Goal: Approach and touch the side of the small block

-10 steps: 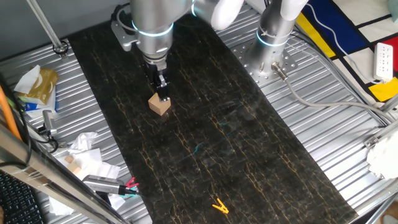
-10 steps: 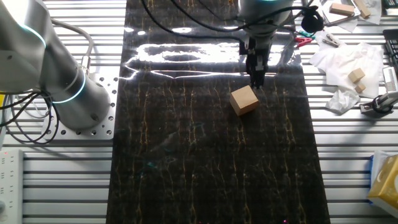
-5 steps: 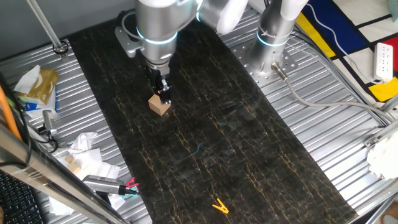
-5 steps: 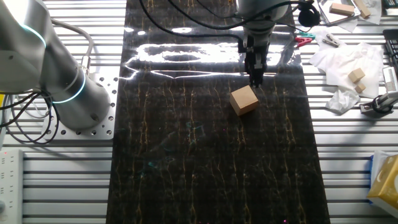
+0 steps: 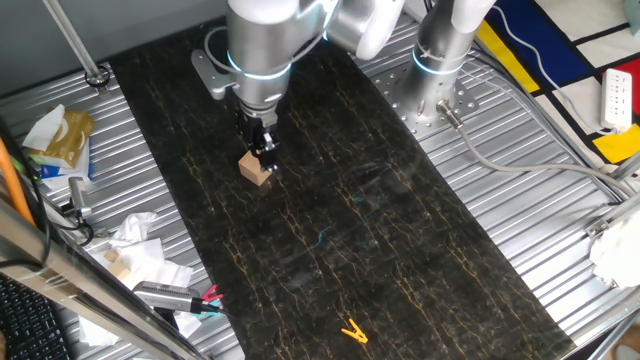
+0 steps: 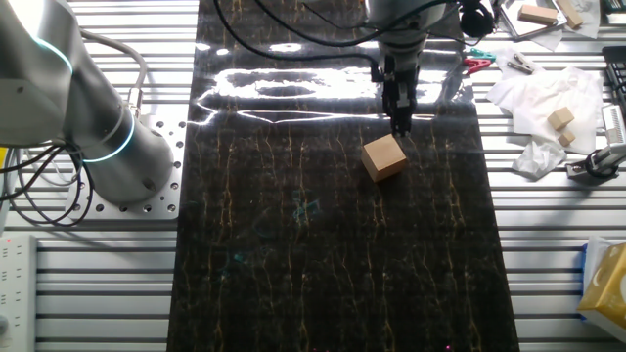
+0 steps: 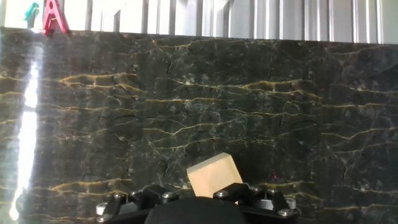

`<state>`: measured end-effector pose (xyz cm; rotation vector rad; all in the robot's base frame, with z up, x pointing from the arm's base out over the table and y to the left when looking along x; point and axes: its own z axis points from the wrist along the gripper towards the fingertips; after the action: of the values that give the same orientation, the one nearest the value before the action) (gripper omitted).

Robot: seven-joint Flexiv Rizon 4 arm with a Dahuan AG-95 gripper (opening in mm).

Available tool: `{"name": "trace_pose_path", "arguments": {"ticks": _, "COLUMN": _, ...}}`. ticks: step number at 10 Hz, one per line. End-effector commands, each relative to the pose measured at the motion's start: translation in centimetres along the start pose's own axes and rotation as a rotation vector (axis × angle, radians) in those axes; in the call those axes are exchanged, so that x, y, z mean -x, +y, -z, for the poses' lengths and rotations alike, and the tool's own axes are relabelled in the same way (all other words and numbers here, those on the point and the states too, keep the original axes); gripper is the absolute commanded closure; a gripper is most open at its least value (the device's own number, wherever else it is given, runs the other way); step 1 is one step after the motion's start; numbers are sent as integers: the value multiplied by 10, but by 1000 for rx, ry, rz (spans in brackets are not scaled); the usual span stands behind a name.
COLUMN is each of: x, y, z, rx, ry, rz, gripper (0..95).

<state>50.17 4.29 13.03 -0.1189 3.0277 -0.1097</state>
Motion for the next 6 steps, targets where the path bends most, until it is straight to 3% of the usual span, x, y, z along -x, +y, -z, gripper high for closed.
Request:
{"name": "trace_pose_path", "arguments": {"ticks": 1, "x": -1, "y": 1, "z": -3, "rx": -9, "ry": -8, "rz": -1, "gripper": 190}}
{"name": "trace_pose_path", "arguments": {"ticks": 6, "x": -7, "y": 1, "z": -10, "rx": -16, "ry": -17, "rz": 2, "gripper": 190}}
